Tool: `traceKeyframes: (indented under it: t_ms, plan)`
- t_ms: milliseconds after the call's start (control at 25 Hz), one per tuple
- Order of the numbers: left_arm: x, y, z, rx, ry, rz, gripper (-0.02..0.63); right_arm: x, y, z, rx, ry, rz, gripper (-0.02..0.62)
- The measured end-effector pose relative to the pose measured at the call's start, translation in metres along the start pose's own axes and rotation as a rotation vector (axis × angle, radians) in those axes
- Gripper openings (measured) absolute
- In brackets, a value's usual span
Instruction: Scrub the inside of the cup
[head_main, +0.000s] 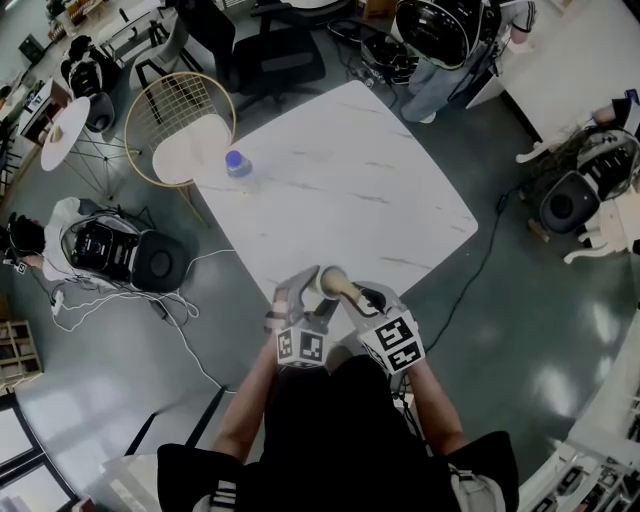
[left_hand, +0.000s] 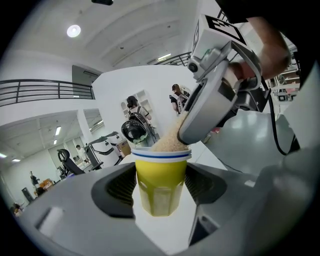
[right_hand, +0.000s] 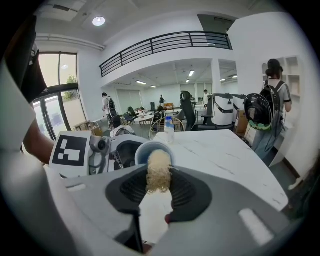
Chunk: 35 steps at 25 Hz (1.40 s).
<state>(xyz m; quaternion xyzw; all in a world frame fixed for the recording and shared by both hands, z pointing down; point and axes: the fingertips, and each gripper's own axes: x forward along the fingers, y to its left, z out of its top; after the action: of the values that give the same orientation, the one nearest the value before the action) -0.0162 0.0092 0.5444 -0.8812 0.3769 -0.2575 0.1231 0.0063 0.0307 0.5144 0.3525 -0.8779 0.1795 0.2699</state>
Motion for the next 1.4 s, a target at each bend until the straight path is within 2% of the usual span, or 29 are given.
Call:
traceKeyframes:
  t_ms: [240,400,720,880,1120,1400]
  plan:
    - [0.005,0.011,-0.003,-0.062,-0.004,0.015,0.311,0.0,-0.004,0.01,-0.007,-0.045,-0.006,0.107]
    - [0.011,0.029,-0.007,-0.155,-0.015,0.046,0.311,-0.004,-0.014,0.027,-0.01,-0.148,-0.03,0.107]
    - [0.026,0.066,-0.013,-0.325,-0.047,0.108,0.313,-0.016,-0.062,0.051,0.025,-0.329,-0.199,0.107]
    - [0.038,0.071,-0.014,-0.359,-0.052,0.091,0.311,-0.013,-0.083,0.045,0.07,-0.338,-0.246,0.107]
    - [0.061,0.074,-0.003,-0.371,-0.091,0.073,0.312,-0.014,-0.111,0.038,0.095,-0.342,-0.306,0.107]
    - [0.098,0.07,-0.007,-0.394,-0.094,0.037,0.313,-0.012,-0.15,0.029,0.124,-0.34,-0.382,0.107]
